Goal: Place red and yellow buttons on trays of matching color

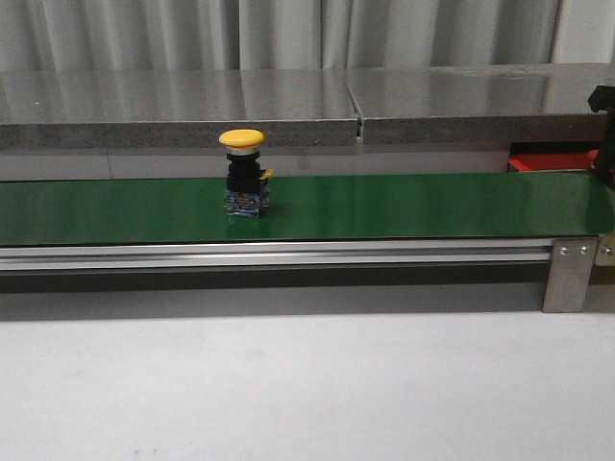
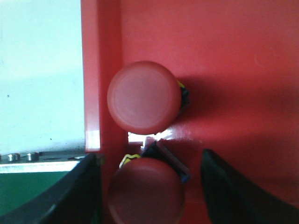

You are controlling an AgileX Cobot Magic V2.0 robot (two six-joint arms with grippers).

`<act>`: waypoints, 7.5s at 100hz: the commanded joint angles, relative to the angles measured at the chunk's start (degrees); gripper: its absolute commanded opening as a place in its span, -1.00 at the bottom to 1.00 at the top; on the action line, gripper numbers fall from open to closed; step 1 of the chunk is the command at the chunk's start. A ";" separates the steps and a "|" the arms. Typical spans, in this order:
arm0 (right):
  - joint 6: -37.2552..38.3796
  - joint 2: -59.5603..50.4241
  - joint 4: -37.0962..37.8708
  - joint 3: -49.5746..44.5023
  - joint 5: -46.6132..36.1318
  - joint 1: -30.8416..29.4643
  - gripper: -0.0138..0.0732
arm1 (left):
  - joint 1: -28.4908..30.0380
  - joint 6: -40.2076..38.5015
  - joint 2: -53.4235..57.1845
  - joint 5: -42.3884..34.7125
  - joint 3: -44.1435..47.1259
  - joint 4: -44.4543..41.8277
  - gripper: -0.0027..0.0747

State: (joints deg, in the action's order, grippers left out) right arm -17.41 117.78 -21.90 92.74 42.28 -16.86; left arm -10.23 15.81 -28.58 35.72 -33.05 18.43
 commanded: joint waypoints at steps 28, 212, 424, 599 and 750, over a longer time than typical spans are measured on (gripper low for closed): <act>-4.08 -13.96 -1.44 -5.47 -4.91 0.64 0.44 | -0.45 -0.15 -0.19 -4.02 -1.56 1.32 -0.98; -10.67 -10.26 0.95 4.05 13.52 31.50 0.68 | -0.45 -0.15 -0.19 -4.02 -1.56 1.32 -0.98; 8.85 -35.59 12.55 -22.26 4.19 12.79 -0.72 | -0.45 -0.15 -0.19 -4.02 -1.56 1.32 -0.98; 8.62 -33.07 11.64 -37.45 -13.32 -1.06 0.30 | -0.45 -0.15 -0.19 -4.02 -1.56 1.32 -0.98; 3.85 -96.85 12.77 -65.71 -16.17 13.43 -0.96 | -0.45 -0.15 -0.19 -4.02 -1.56 1.32 -0.98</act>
State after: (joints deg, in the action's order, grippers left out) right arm -12.91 23.75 -9.37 26.76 30.14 -3.46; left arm -10.23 15.81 -28.58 35.72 -33.05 18.43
